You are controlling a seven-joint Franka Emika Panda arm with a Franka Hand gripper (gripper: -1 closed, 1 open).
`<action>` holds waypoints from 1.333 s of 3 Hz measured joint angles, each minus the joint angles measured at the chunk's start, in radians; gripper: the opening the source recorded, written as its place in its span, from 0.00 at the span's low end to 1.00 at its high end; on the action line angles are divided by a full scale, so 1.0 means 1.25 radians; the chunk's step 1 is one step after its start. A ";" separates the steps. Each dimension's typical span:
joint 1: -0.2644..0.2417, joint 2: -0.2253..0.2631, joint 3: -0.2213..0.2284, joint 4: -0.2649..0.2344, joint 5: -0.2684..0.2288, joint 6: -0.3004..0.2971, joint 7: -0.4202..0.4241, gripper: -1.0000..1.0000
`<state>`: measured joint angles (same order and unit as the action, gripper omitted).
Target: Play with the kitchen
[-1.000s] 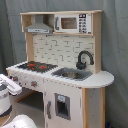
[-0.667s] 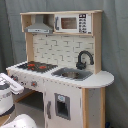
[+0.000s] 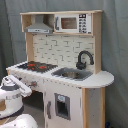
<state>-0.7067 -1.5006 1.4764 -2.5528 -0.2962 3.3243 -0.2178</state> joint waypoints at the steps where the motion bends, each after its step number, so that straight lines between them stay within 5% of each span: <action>1: 0.005 0.000 0.000 -0.051 0.005 0.054 0.030 1.00; 2: -0.001 0.000 0.001 -0.104 0.023 0.109 0.063 1.00; 4: -0.008 -0.001 0.068 -0.104 0.163 0.121 0.103 1.00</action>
<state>-0.7166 -1.5013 1.5611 -2.6824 -0.0927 3.4757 -0.0889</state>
